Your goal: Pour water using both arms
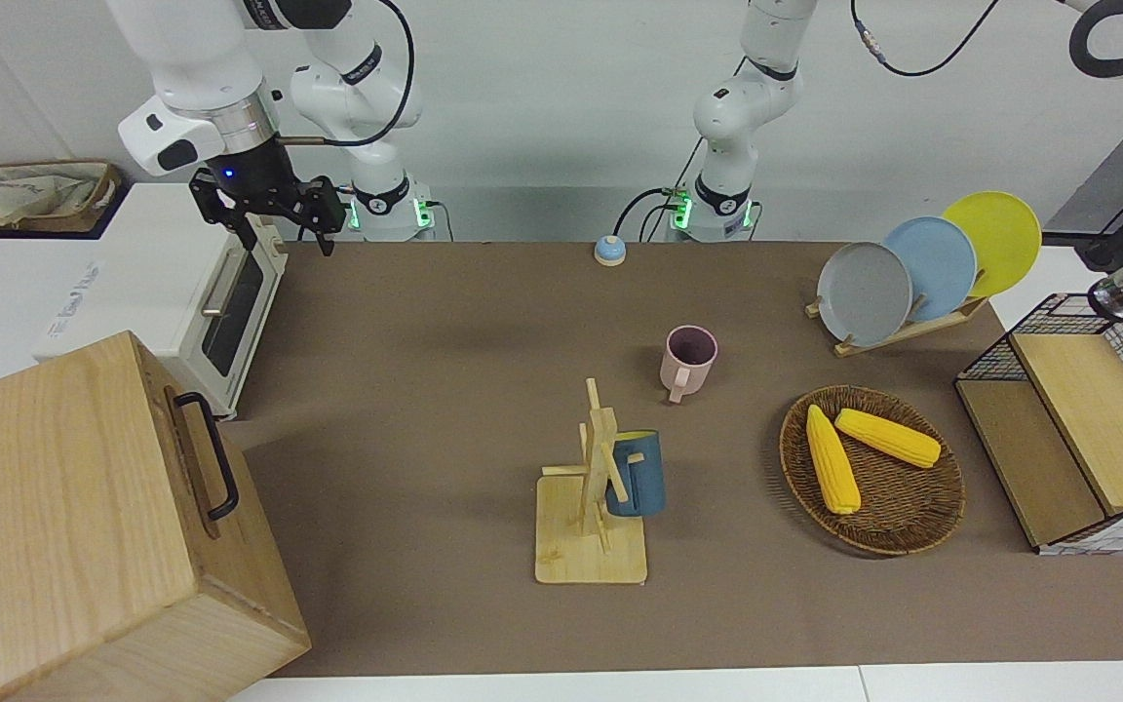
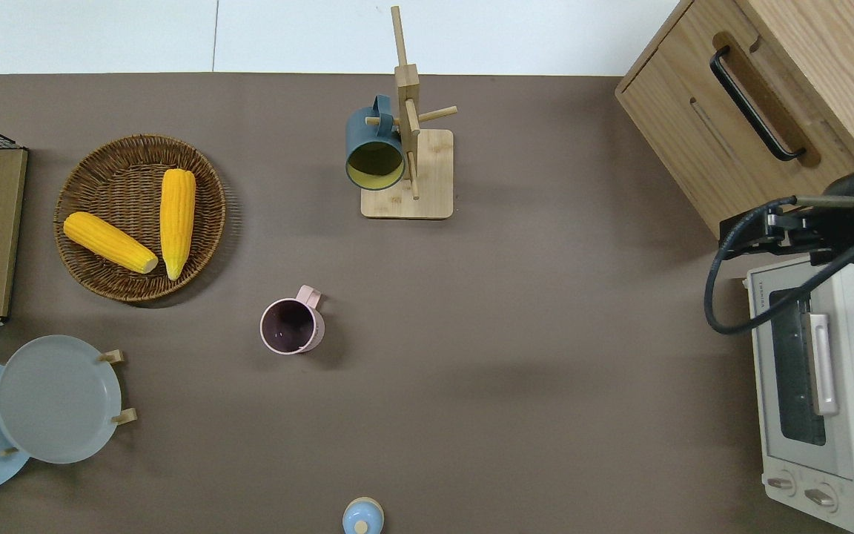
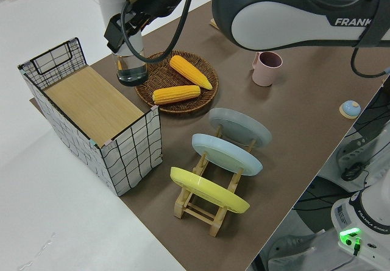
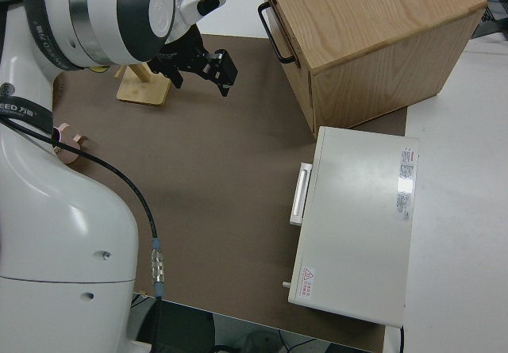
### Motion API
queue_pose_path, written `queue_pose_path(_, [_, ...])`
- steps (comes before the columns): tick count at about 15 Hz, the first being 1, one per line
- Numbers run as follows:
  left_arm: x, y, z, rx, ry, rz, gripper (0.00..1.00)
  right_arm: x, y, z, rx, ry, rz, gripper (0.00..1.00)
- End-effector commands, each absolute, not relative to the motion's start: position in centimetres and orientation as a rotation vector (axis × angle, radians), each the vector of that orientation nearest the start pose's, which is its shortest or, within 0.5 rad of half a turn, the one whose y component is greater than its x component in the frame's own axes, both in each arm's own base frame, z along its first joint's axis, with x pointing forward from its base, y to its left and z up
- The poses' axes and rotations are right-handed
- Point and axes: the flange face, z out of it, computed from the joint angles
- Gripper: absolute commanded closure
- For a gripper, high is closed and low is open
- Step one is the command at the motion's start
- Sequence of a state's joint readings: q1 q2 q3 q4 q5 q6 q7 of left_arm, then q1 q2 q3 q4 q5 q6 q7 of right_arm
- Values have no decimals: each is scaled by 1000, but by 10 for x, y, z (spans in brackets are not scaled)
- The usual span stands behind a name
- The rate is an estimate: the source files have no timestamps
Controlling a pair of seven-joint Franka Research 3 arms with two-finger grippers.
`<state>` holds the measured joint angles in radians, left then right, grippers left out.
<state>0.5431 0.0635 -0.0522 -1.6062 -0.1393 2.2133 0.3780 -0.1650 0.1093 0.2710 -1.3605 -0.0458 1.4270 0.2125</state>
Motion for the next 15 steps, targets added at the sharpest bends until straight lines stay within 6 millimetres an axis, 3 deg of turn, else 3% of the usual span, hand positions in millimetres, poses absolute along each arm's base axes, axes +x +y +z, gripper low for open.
queue_pose_path(1, [558, 318, 646, -2909, -226, -1032, 1000, 567, 41, 654, -3155, 167, 46, 9])
queue_pose_path(6, [570, 349, 611, -2884, -243, -1196, 1000, 567, 41, 654, -3155, 167, 46, 9])
queue_pose_path(15, [594, 360, 550, -2883, -150, -1190, 1000, 567, 41, 654, -3155, 167, 46, 9])
